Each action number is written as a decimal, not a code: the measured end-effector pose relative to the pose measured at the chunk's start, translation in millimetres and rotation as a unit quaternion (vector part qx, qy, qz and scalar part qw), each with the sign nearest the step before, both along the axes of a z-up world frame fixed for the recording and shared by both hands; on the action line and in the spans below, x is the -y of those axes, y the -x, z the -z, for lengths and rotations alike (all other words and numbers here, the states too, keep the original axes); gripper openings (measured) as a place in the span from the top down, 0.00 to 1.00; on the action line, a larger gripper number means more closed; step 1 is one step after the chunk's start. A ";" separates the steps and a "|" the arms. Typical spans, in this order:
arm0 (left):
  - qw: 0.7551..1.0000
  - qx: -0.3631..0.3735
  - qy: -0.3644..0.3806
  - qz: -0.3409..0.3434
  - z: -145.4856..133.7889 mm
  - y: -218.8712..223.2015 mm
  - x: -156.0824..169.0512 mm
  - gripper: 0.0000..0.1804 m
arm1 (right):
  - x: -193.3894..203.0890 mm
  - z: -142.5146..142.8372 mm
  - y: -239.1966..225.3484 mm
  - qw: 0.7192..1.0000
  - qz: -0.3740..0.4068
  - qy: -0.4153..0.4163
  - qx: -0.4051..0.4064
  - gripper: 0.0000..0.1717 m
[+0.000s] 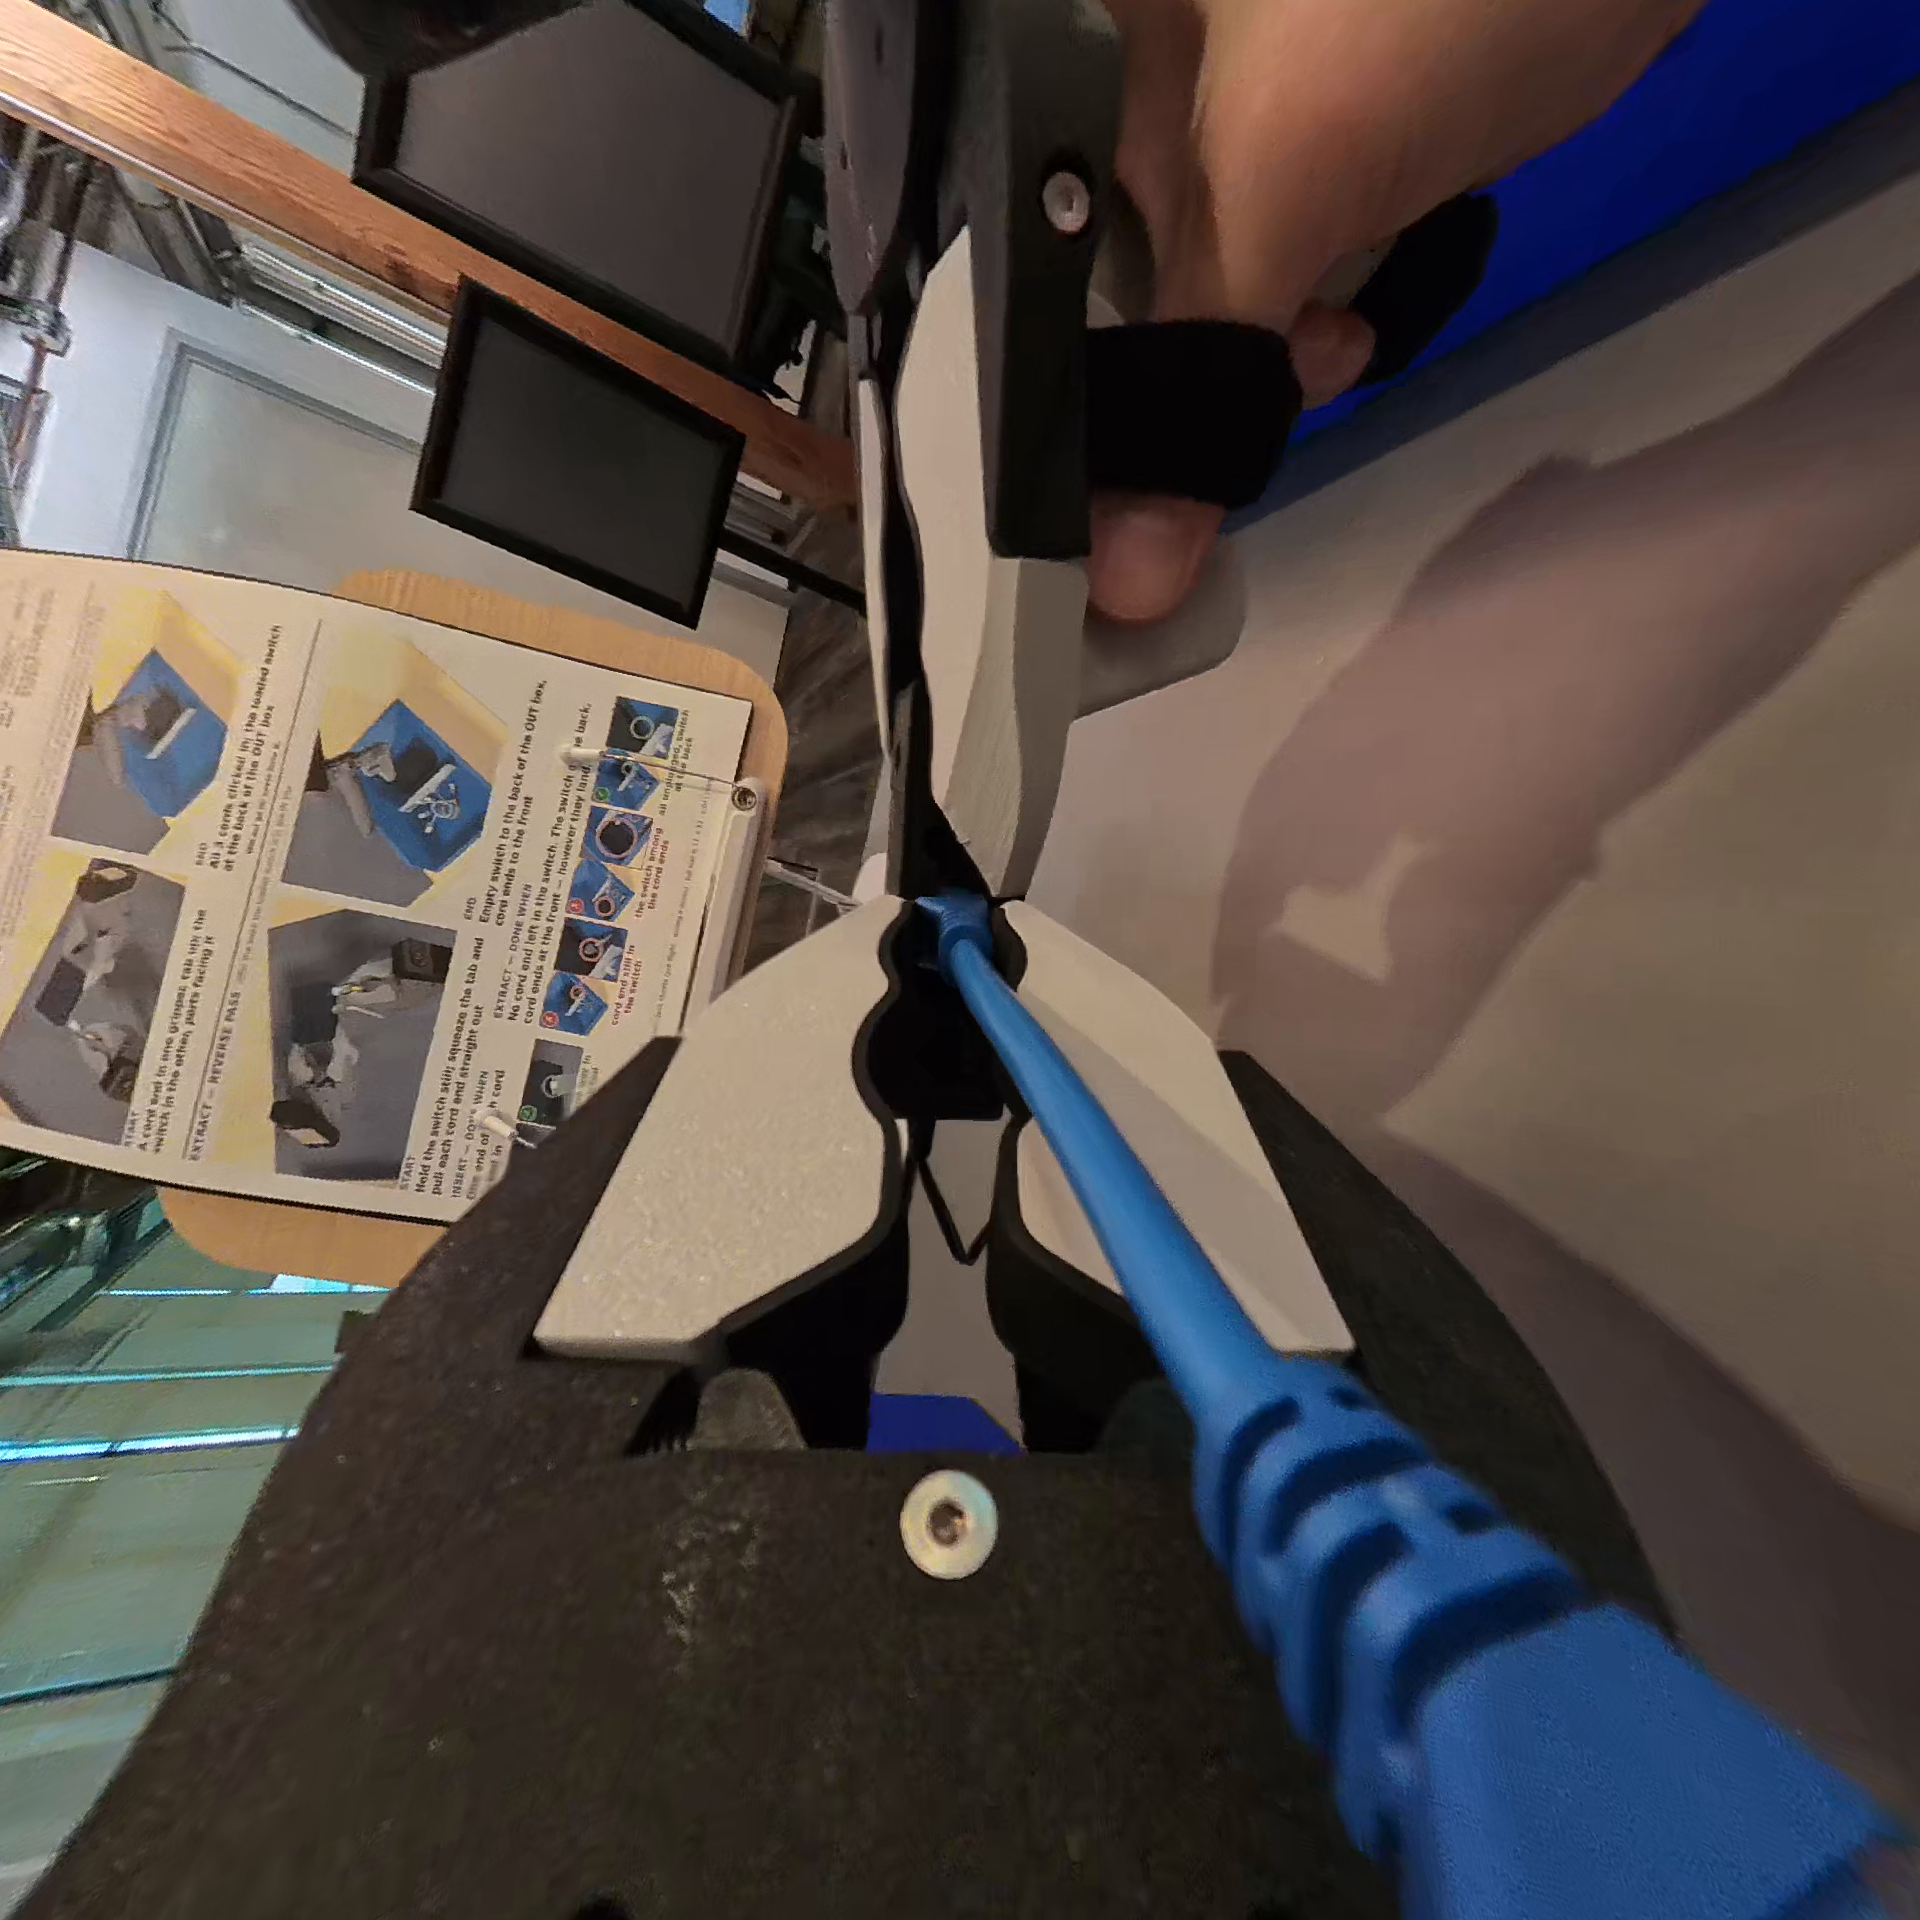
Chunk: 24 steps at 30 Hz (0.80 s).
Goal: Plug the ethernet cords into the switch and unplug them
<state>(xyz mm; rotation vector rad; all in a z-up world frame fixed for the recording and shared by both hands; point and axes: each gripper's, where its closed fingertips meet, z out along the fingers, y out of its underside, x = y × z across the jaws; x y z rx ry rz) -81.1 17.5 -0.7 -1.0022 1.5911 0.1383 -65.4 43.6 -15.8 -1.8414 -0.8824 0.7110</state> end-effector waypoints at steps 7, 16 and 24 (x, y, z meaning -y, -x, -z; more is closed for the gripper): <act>1.000 -0.004 0.009 0.008 -2.7 0.6 5.3 0.96 | -6.9 3.6 -9.8 1.000 0.021 0.001 0.006 0.63; 0.997 0.014 -0.074 0.027 -13.3 -1.4 4.9 0.96 | -5.9 -12.6 -11.8 0.999 0.035 -0.024 -0.016 0.63; 0.995 0.068 -0.074 -0.007 -29.1 2.4 -1.3 0.84 | -5.2 -24.9 -10.9 0.997 0.051 -0.058 -0.014 0.63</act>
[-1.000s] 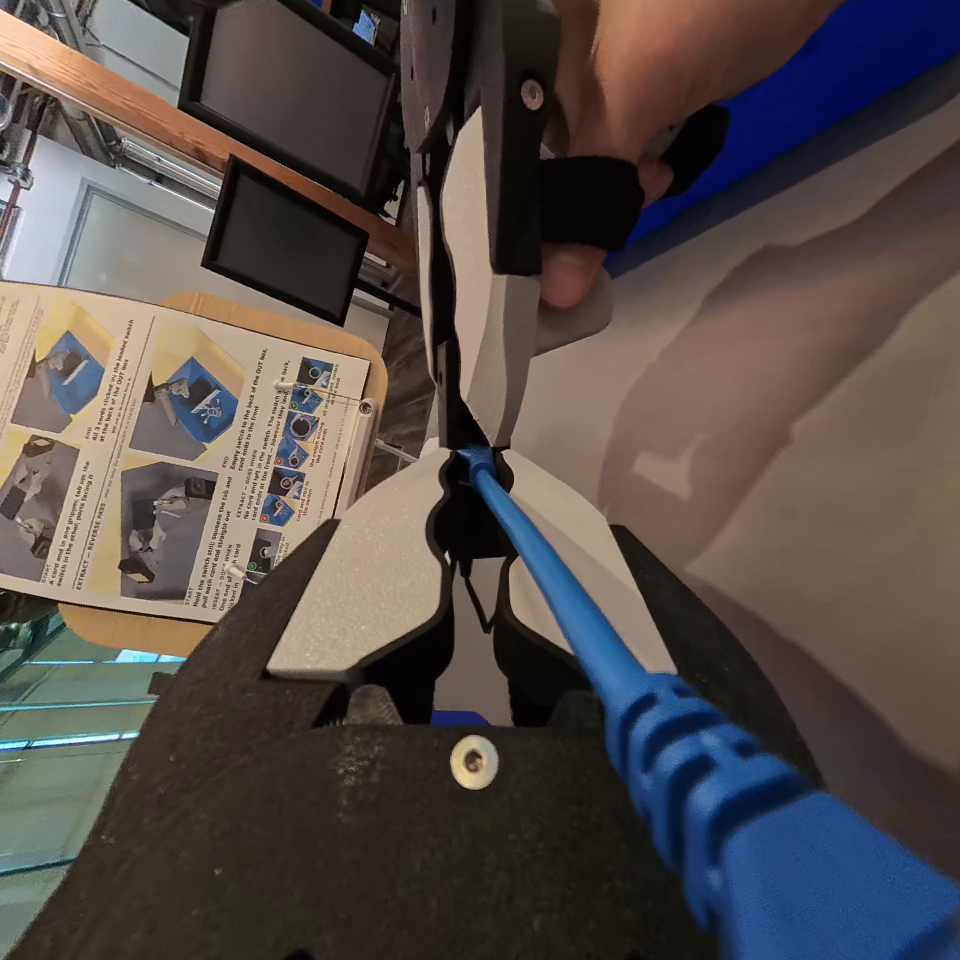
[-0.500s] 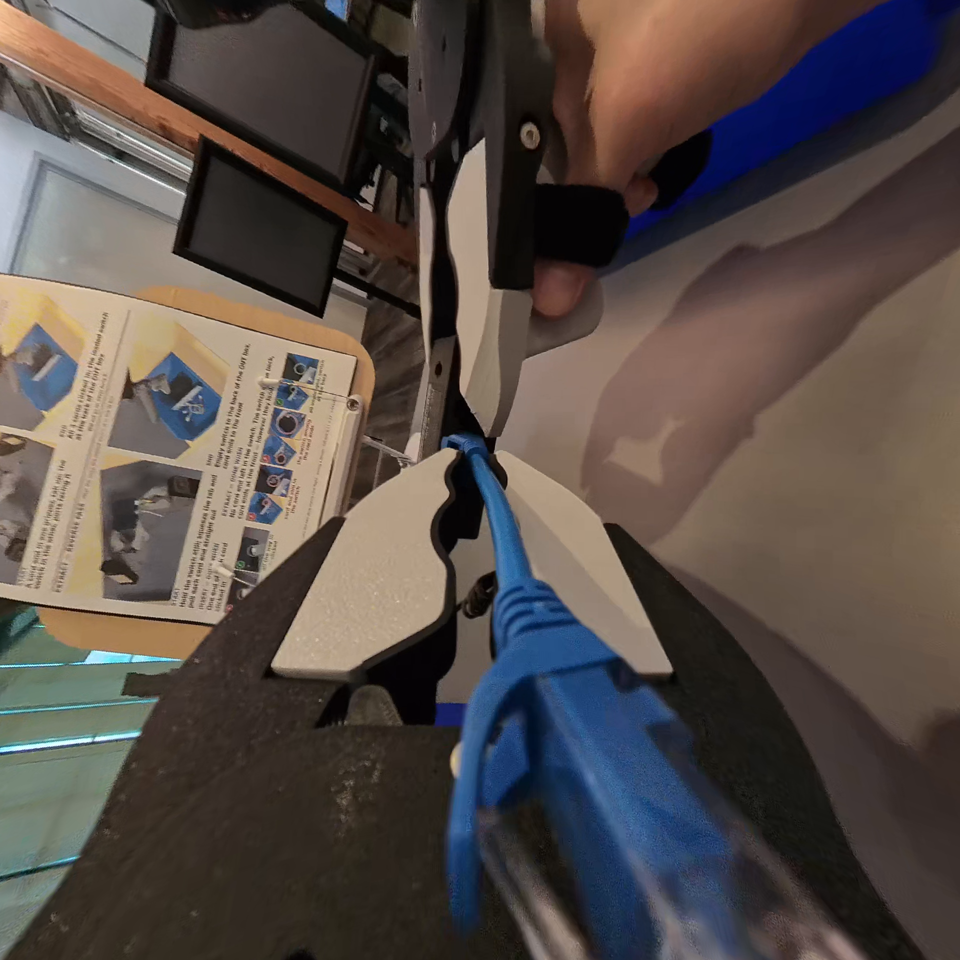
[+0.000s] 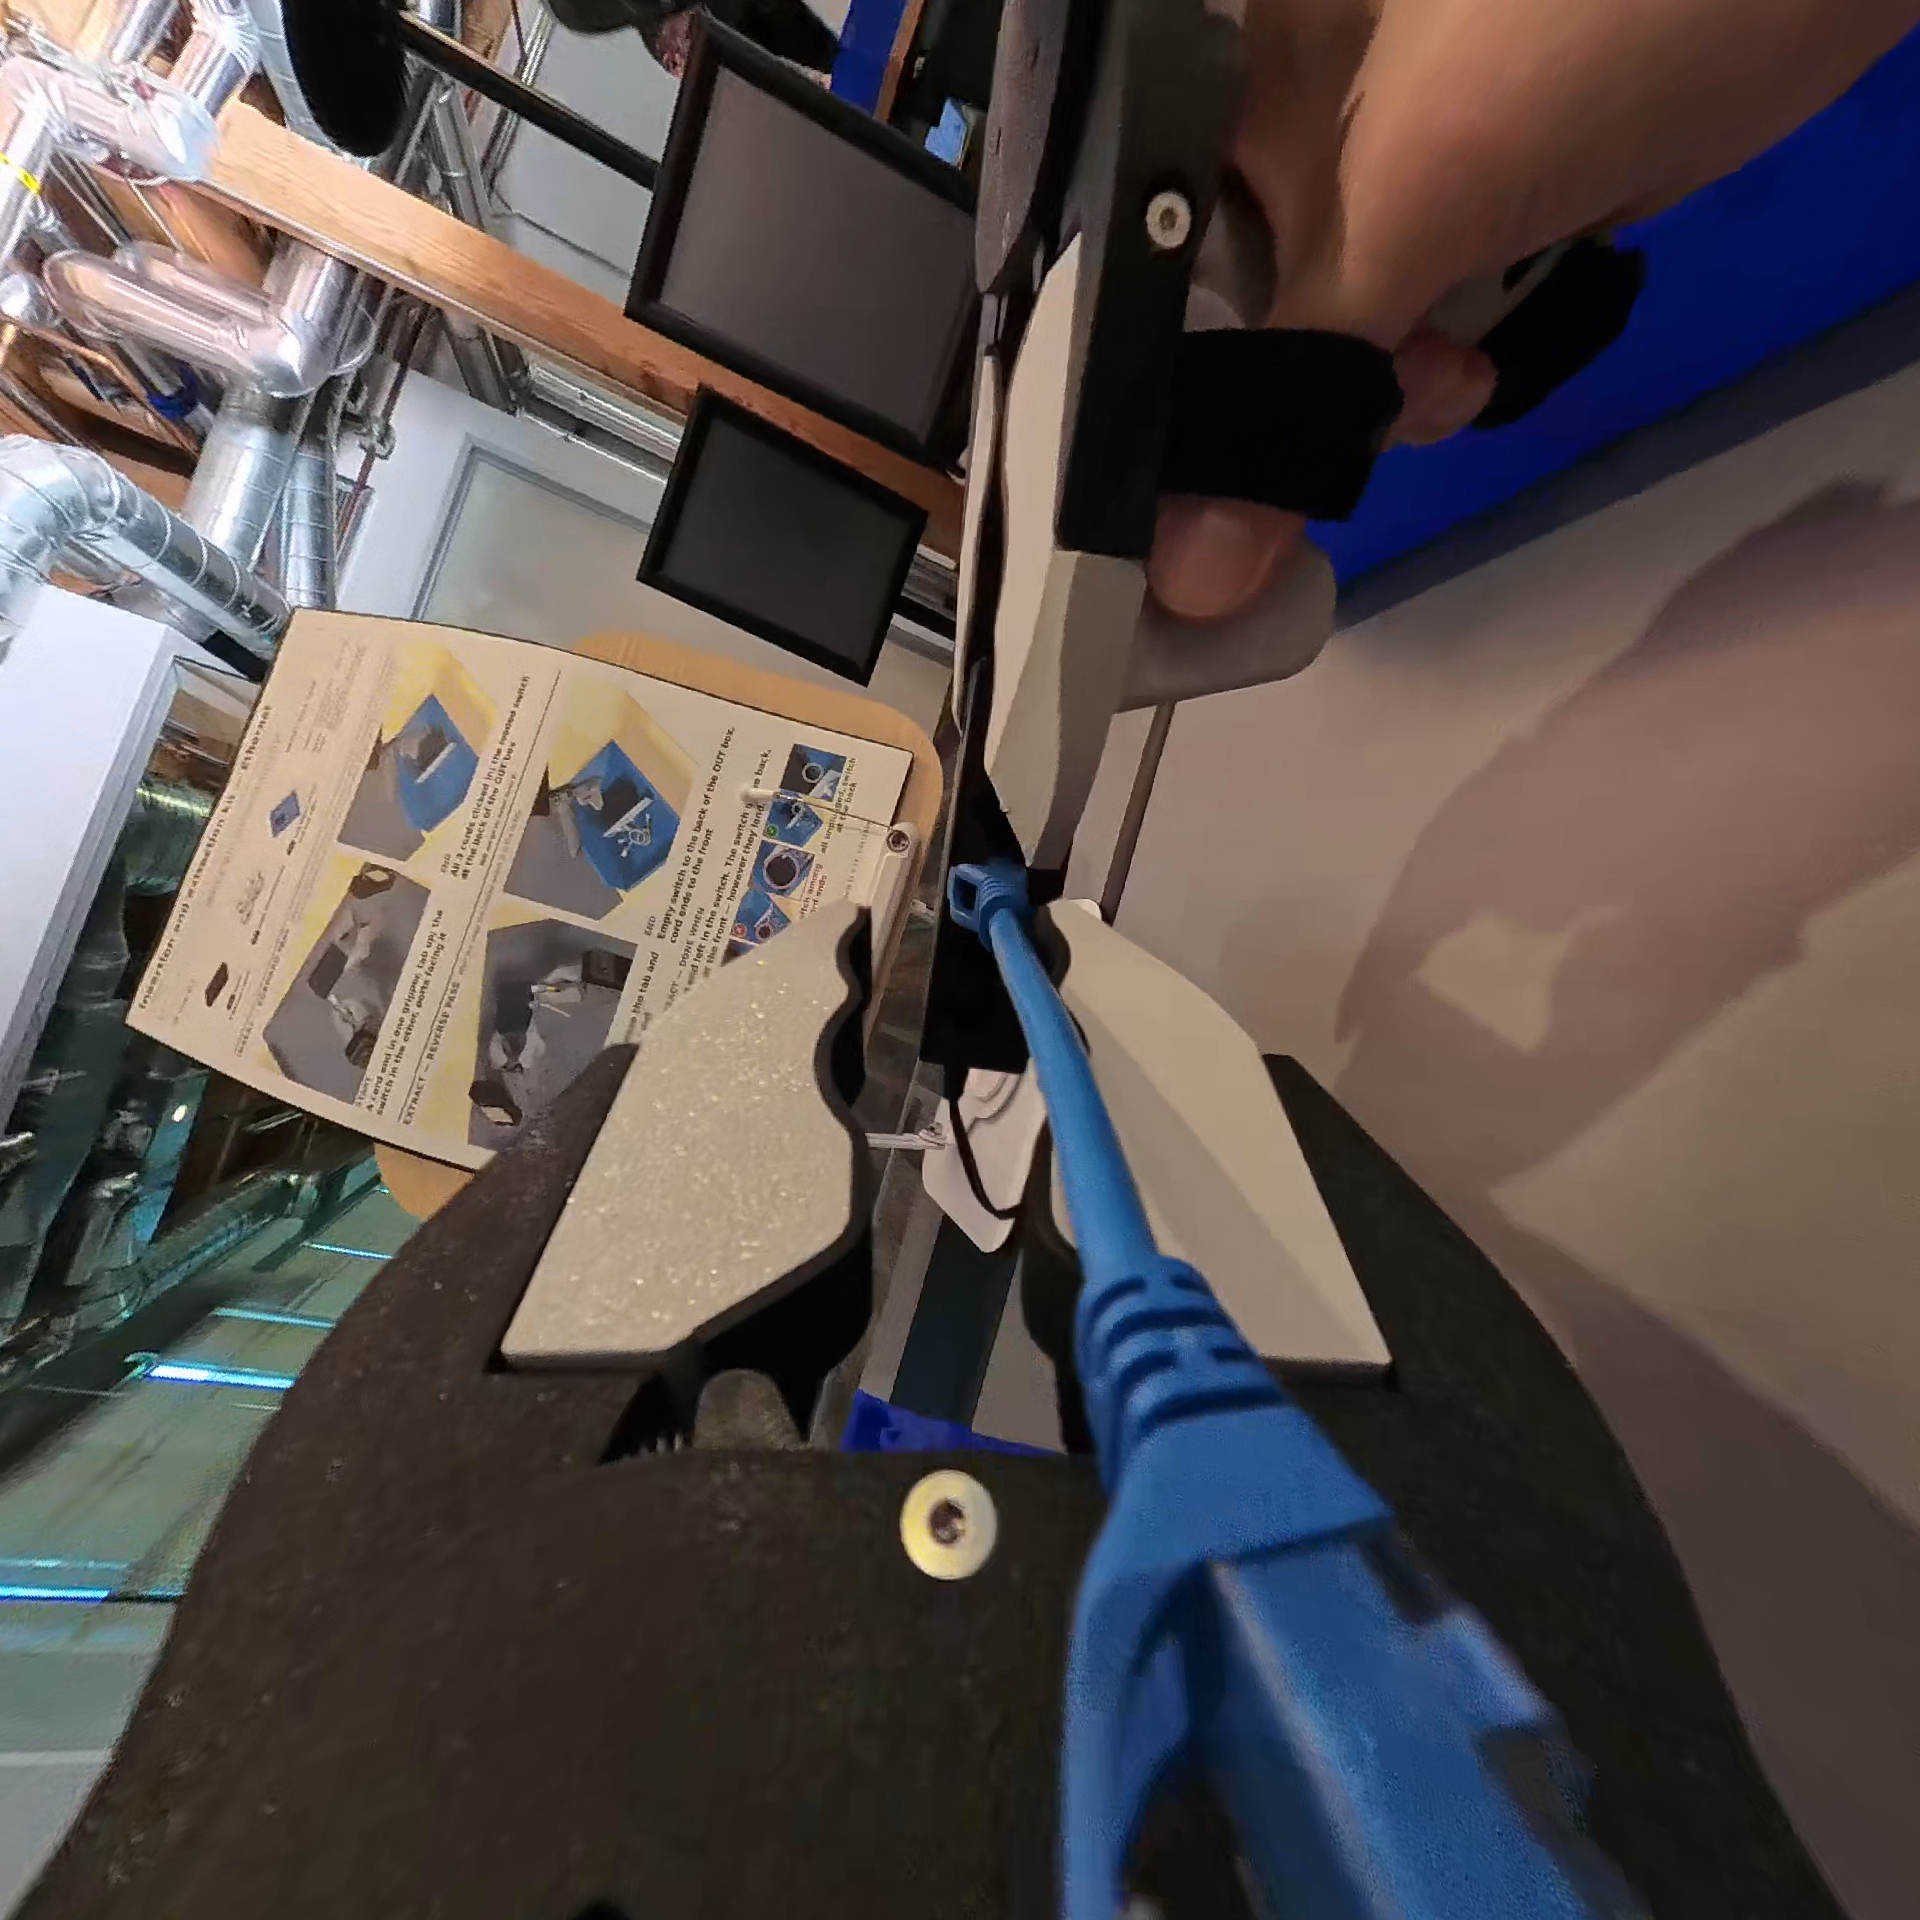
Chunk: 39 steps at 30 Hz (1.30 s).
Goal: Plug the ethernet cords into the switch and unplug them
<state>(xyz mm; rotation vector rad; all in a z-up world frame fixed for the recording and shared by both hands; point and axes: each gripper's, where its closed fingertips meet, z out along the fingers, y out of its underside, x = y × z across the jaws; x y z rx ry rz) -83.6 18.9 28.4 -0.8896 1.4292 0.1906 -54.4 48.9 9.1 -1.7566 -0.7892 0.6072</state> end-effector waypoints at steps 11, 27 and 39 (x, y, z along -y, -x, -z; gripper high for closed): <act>0.999 0.004 0.020 0.026 5.4 -0.9 1.8 0.91 | 8.6 -8.4 12.6 1.000 -0.010 -0.024 0.017 0.63; 0.999 0.009 -0.030 0.045 -9.6 1.5 12.7 0.93 | 18.5 -20.4 15.0 0.999 -0.041 0.011 -0.024 0.63; 0.995 0.049 -0.008 0.082 -24.6 3.3 26.0 0.93 | 31.2 -37.2 18.7 0.988 -0.046 0.091 -0.116 0.62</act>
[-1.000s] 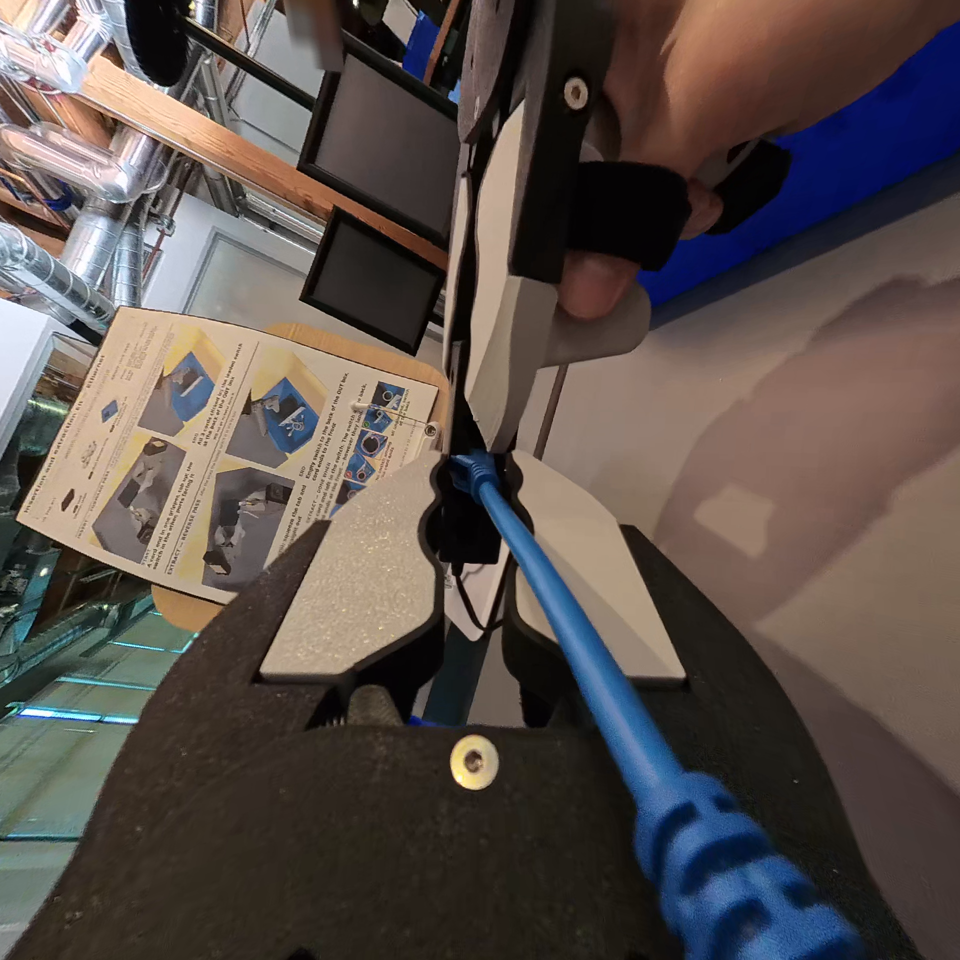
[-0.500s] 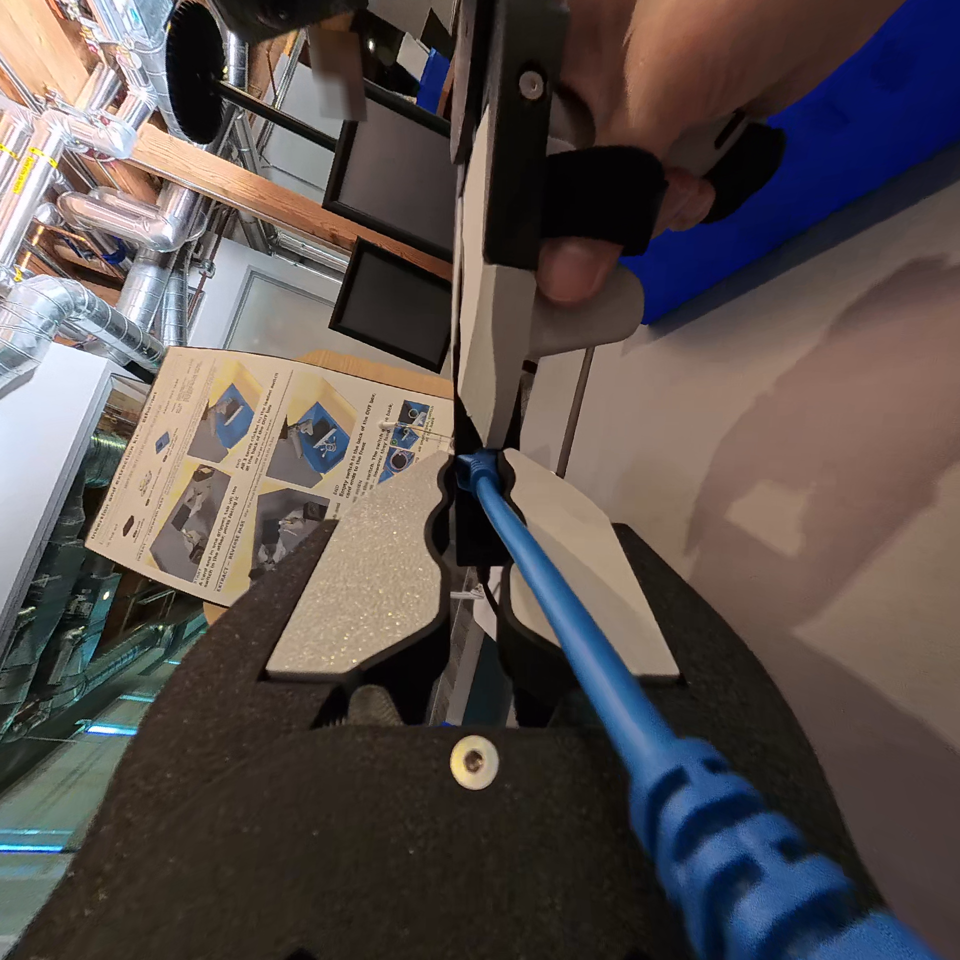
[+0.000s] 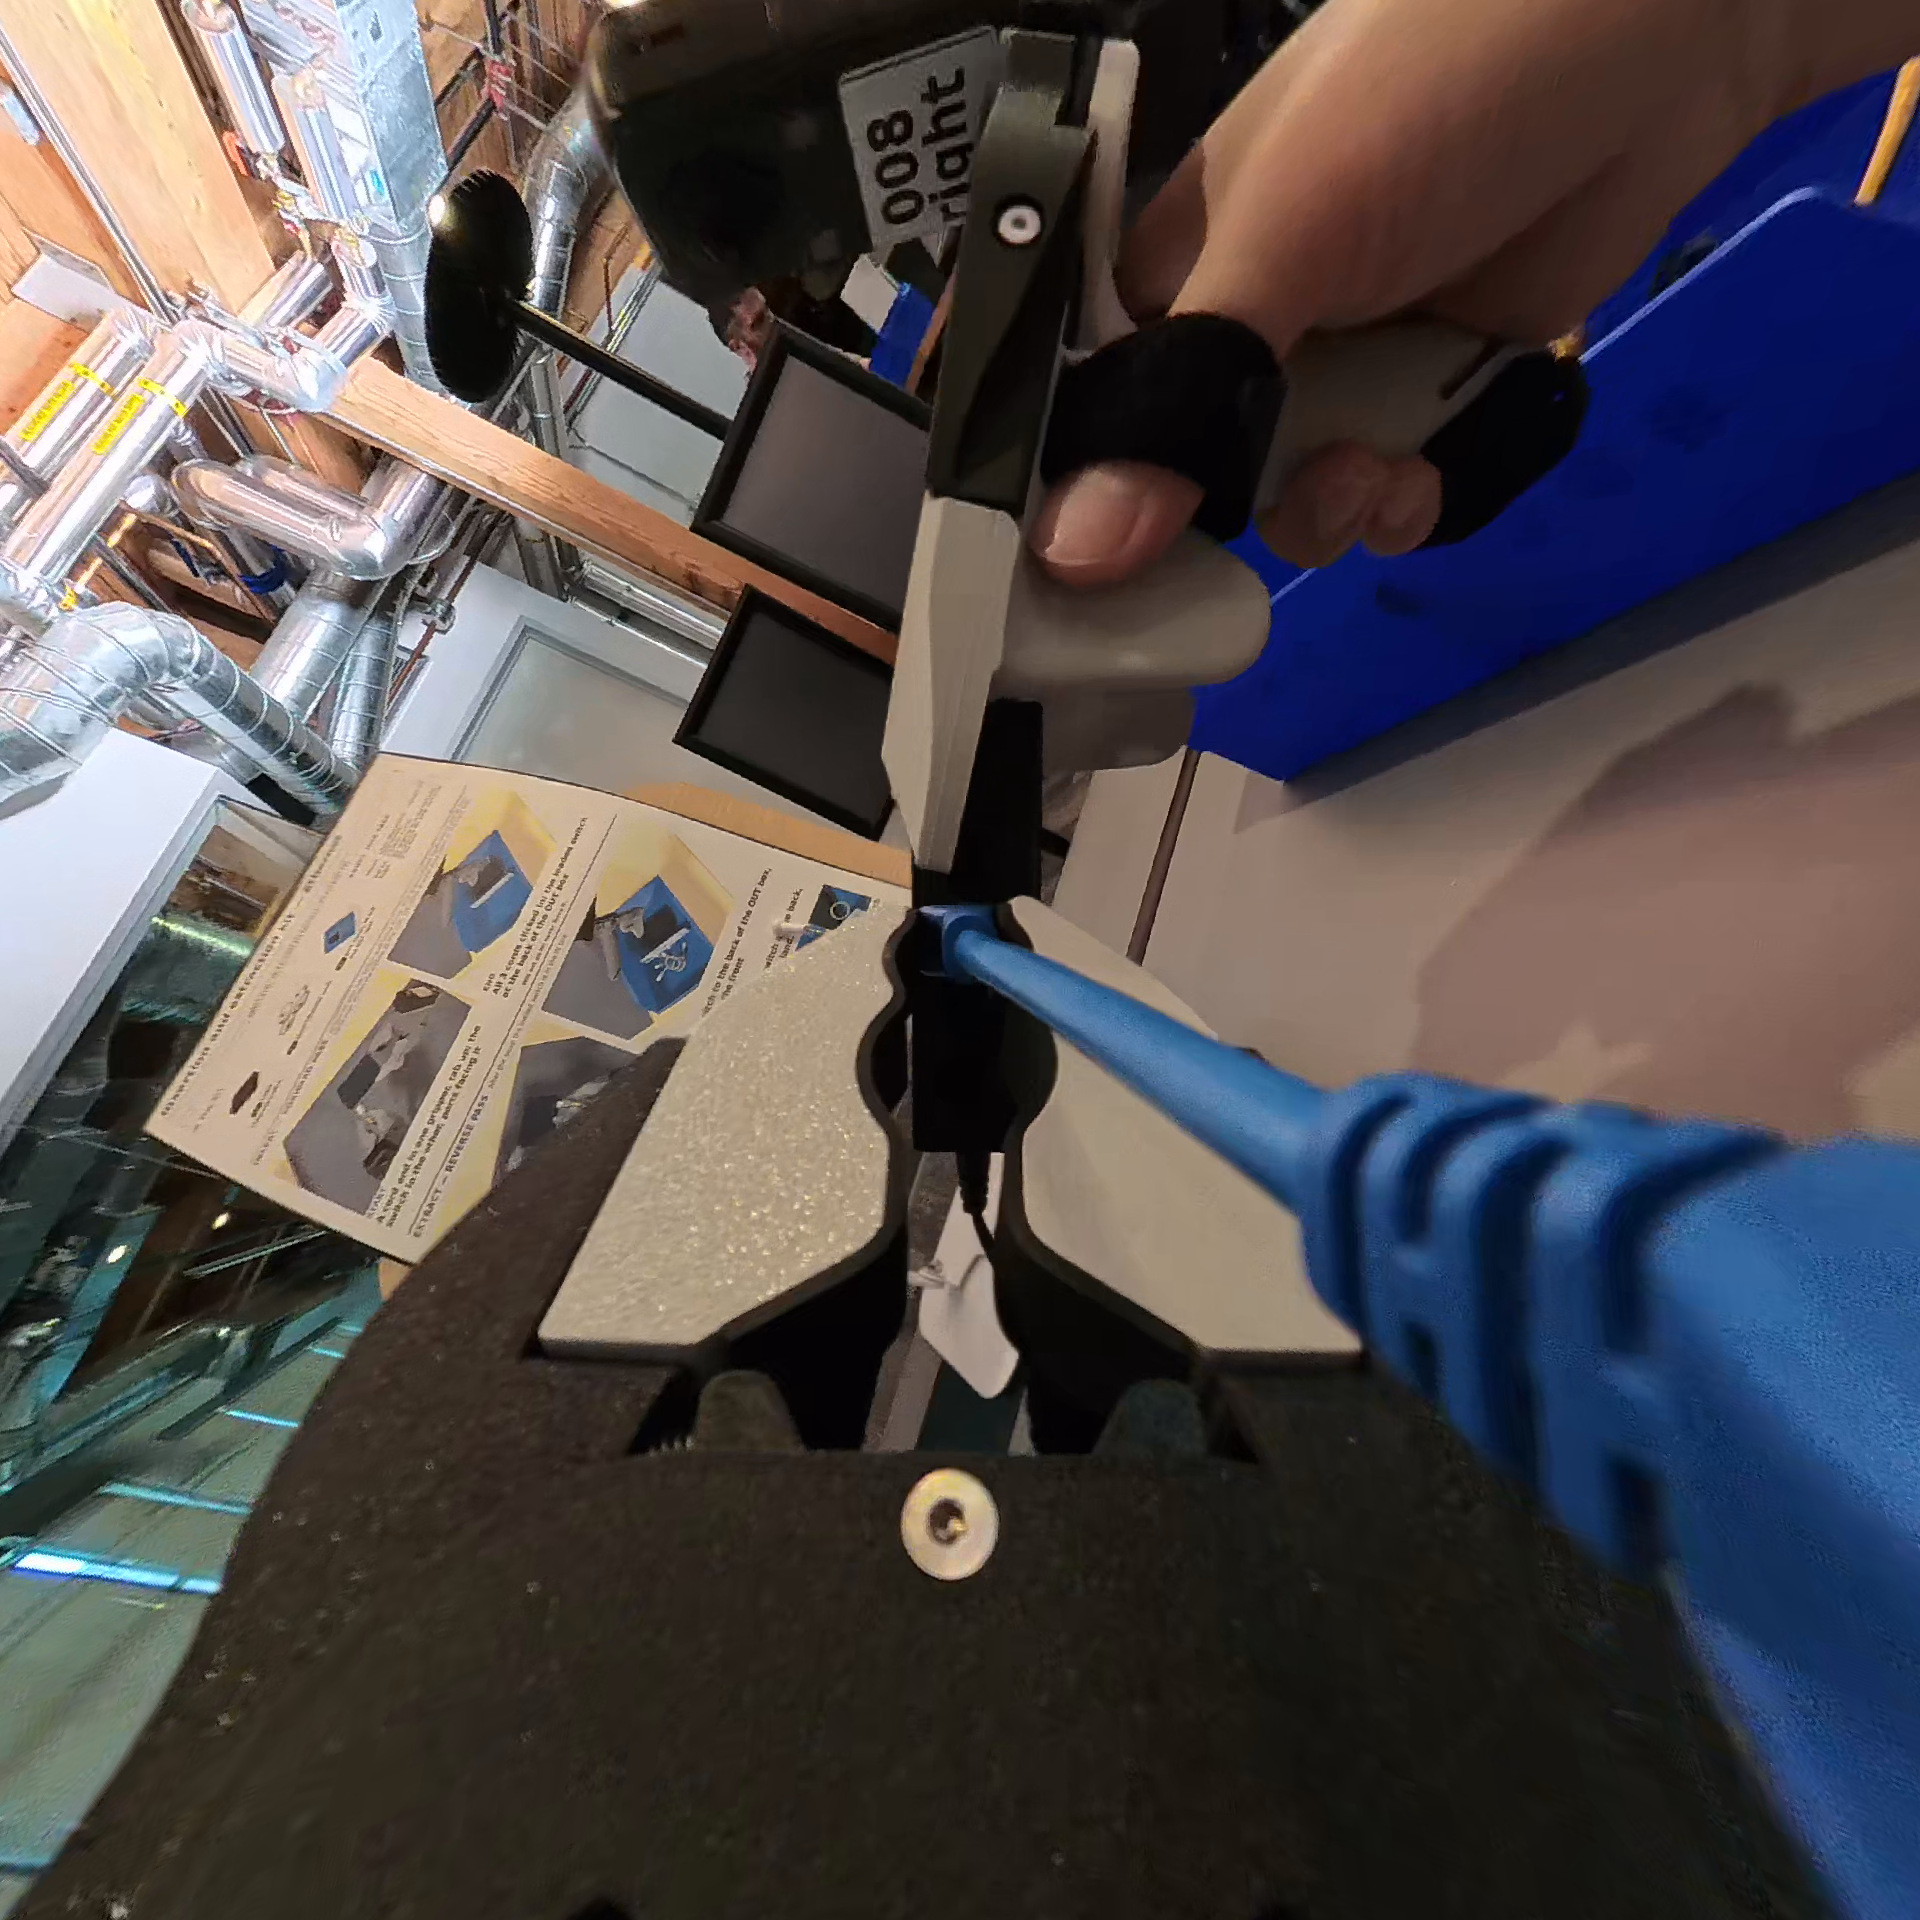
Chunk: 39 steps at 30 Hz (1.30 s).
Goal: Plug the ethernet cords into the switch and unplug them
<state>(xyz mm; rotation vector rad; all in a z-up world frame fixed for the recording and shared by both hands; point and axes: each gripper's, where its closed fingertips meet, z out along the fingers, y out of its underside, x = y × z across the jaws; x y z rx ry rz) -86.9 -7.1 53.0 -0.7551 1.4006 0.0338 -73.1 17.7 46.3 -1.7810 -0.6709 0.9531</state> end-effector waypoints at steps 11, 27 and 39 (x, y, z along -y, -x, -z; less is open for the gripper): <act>1.000 -0.014 -0.003 0.002 4.5 -2.8 2.7 0.92 | 2.0 -1.9 -2.7 0.995 -0.005 -0.068 0.067 0.63; 0.998 -0.050 0.031 0.012 15.4 -4.7 5.7 0.90 | -2.4 -3.5 -6.2 0.991 -0.015 -0.118 0.059 0.63; 0.999 -0.020 0.032 0.030 3.9 -3.9 12.7 0.92 | 3.9 -10.0 -3.0 0.995 -0.031 -0.089 0.024 0.63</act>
